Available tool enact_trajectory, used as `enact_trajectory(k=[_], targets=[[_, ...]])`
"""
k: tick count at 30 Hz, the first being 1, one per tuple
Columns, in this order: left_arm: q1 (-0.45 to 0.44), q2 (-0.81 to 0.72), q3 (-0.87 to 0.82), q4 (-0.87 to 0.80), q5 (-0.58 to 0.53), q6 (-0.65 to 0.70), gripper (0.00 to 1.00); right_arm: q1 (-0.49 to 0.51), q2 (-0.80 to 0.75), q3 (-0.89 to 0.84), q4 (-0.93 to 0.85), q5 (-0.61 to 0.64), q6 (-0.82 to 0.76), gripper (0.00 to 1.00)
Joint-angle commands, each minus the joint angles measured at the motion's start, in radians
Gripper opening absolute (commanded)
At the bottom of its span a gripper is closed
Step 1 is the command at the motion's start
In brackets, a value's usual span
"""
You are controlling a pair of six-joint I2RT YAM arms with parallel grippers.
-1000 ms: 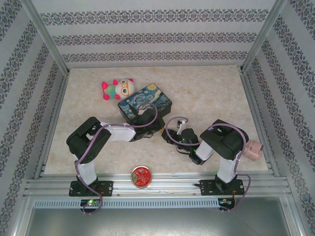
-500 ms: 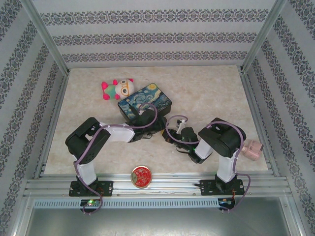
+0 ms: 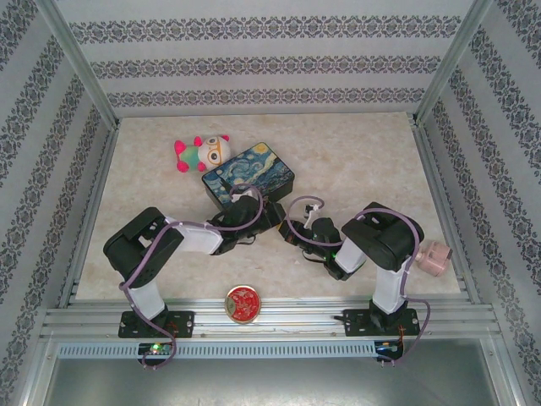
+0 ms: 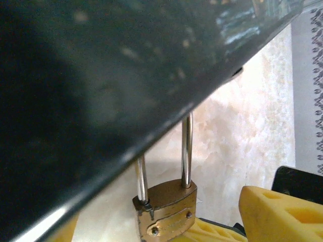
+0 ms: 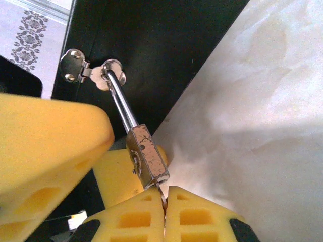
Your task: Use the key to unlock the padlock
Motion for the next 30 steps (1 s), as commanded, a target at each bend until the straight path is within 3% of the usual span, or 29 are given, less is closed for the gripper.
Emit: enact_trajectory(k=[1, 8, 17, 24, 30], targets=[[0.014, -0.004, -0.053, 0.189, 0.004, -0.022, 0.74, -0.012, -0.034, 0.022, 0.057, -0.012, 0.035, 0.0], [0.014, 0.022, -0.116, 0.393, 0.001, -0.03, 0.67, -0.019, -0.047, 0.059, 0.057, -0.03, 0.07, 0.01], [0.015, 0.022, -0.117, 0.385, -0.029, -0.029, 0.57, -0.02, -0.04, 0.061, 0.057, -0.03, 0.087, 0.01], [0.024, 0.046, -0.1, 0.371, -0.052, -0.018, 0.6, -0.021, -0.031, 0.077, 0.057, -0.041, 0.093, 0.03], [0.04, 0.05, -0.07, 0.36, -0.087, 0.048, 0.56, -0.02, -0.023, 0.089, 0.057, -0.044, 0.092, 0.03]])
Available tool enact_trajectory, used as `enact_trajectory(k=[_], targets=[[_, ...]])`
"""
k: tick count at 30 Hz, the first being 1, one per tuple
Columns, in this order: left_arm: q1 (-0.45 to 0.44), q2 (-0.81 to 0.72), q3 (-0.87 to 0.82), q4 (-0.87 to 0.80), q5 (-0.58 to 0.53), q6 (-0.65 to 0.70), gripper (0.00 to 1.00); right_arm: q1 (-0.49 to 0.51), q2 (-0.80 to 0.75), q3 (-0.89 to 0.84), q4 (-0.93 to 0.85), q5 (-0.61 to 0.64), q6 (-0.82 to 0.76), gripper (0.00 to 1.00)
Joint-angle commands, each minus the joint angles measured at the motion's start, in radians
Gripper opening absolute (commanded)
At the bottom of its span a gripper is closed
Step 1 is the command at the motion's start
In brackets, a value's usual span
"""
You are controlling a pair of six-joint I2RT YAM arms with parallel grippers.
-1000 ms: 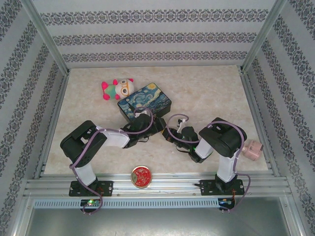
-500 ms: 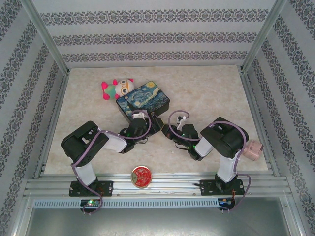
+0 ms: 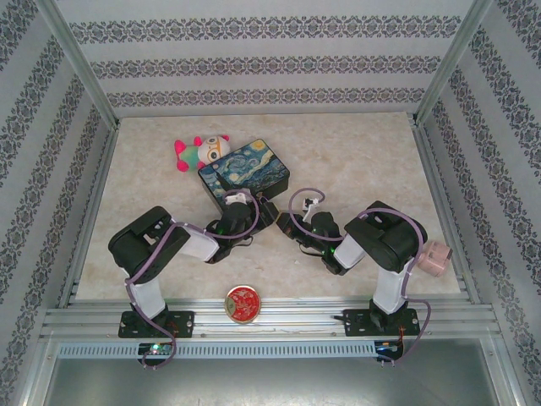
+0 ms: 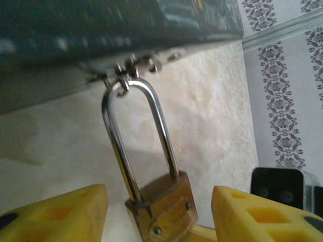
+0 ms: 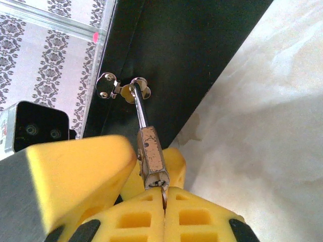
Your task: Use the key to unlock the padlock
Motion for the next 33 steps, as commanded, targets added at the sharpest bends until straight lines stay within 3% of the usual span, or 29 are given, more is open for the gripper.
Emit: enact_trajectory(k=[1, 7, 11, 26, 33], targets=[[0.019, 0.006, 0.039, 0.028, -0.045, 0.069, 0.55, -0.007, -0.002, 0.038, 0.073, -0.013, 0.004, 0.03], [0.021, 0.001, 0.057, 0.007, -0.087, 0.108, 0.54, -0.003, 0.031, 0.06, 0.074, -0.012, 0.01, 0.04], [0.021, 0.002, 0.054, 0.009, -0.105, 0.11, 0.41, 0.001, 0.044, 0.077, 0.074, -0.016, 0.014, 0.06], [0.023, -0.036, 0.06, -0.07, -0.096, 0.131, 0.08, 0.002, 0.052, 0.079, 0.073, -0.016, 0.013, 0.17], [0.02, -0.071, 0.072, -0.148, -0.045, 0.1, 0.05, -0.009, 0.013, 0.034, 0.073, -0.004, -0.014, 0.26]])
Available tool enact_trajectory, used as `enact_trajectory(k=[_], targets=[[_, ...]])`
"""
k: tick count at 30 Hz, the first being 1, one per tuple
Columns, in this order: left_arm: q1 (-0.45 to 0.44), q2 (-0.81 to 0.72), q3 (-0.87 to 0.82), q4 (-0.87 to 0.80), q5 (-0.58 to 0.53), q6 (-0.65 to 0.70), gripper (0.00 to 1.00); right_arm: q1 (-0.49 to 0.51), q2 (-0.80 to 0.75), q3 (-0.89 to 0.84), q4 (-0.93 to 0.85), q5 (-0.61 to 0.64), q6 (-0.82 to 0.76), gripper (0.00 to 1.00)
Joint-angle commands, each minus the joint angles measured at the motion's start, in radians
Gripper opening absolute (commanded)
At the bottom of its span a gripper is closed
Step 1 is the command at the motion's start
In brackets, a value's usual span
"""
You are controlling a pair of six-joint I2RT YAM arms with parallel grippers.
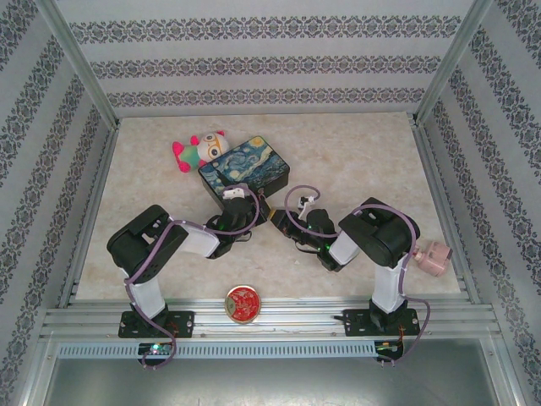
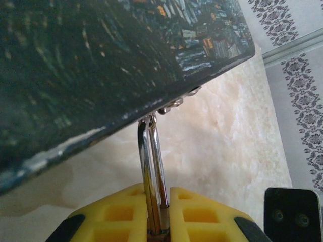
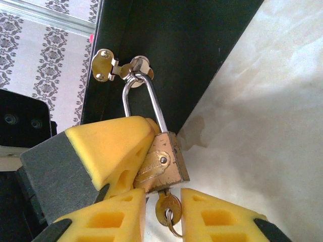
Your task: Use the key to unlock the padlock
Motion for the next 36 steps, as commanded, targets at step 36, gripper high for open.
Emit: enact_trajectory(k=[36], targets=[[-0.046, -0.287, 0.113, -0.762, 0.064, -0.06, 0.01, 0.322, -0.625, 0.111, -1.132, 0.468, -0.724, 0.28]])
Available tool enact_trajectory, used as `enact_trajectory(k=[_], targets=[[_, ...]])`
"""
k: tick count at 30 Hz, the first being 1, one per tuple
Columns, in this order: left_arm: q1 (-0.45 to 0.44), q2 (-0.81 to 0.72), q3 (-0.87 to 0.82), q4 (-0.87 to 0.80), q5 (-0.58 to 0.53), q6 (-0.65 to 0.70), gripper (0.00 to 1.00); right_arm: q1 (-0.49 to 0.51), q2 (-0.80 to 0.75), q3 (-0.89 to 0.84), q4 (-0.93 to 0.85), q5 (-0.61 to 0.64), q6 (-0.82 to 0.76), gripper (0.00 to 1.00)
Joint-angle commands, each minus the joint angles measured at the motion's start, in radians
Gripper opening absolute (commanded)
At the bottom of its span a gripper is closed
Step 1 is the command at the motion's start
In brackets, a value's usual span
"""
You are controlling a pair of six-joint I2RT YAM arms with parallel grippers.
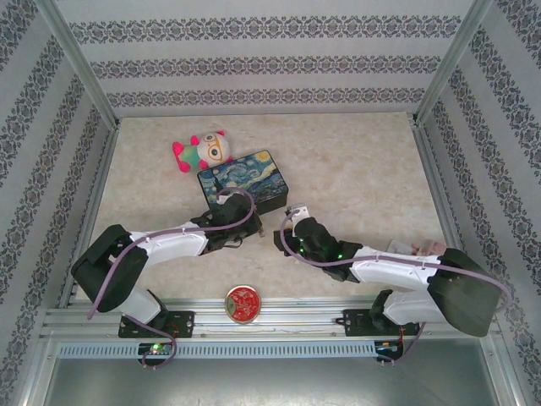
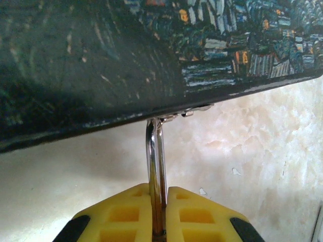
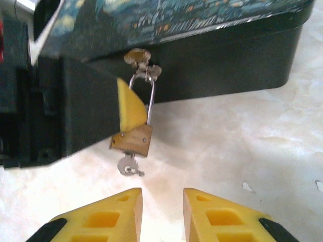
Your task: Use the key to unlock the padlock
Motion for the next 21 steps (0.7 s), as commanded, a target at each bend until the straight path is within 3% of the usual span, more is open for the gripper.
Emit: enact_trajectory(k=[1, 10, 21], targets=[[-0.016, -0.017, 0.028, -0.069, 0.013, -0.008, 0.01, 0.037, 0.039, 0.051, -0.076, 0.072, -0.084, 0.28], [-0.004, 0.006, 0.04, -0.066, 0.05, -0.023, 0.01, 0.106, 0.162, 0.145, -0.075, 0.096, -0.16, 0.28], [0.015, 0.011, 0.016, -0.024, 0.083, -0.058, 0.01, 0.122, 0.24, 0.183, -0.056, 0.105, -0.205, 0.31]])
